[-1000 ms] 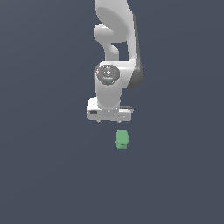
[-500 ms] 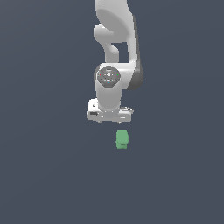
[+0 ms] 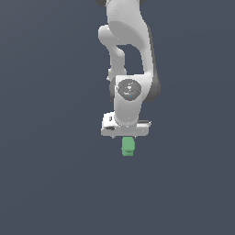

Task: Pick up the object and move it to a goal position.

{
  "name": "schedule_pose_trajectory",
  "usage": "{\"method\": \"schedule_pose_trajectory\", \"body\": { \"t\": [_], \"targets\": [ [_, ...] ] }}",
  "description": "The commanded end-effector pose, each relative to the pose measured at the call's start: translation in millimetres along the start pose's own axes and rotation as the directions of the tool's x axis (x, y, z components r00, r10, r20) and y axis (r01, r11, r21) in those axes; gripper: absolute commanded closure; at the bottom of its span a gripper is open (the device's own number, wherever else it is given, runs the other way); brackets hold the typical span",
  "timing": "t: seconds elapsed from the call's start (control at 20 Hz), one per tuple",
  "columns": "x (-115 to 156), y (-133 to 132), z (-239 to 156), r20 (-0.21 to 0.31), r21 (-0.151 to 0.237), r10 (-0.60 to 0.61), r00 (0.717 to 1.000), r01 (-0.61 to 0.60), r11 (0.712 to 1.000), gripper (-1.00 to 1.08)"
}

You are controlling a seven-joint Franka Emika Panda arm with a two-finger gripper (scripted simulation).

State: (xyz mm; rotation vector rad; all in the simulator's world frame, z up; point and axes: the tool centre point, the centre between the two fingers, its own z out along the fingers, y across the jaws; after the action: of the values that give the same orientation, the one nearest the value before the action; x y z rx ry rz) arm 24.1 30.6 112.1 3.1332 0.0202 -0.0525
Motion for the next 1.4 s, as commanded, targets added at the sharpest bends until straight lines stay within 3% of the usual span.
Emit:
{"method": "schedule_pose_trajectory", "body": {
  "t": [0.0,0.5,1.2,1.25,1.35],
  "targets": [
    [9.4,-11.7,3.9,-0.018,0.003,-0.014,1.000,0.014,1.000,-0.92],
    [16.1,-22.0,11.4,-0.030,0.006,-0.026,0.999,0.026,1.000,-0.92],
    [19.1,-23.3,57.7,-0.034,0.007,-0.026,0.999,0.027,1.000,-0.92],
    [19.1,-23.3,57.7,-0.034,0.007,-0.026,0.999,0.027,1.000,1.08],
    [19.1,-23.3,57.7,-0.034,0.007,-0.026,0.999,0.027,1.000,1.08]
  ]
}}
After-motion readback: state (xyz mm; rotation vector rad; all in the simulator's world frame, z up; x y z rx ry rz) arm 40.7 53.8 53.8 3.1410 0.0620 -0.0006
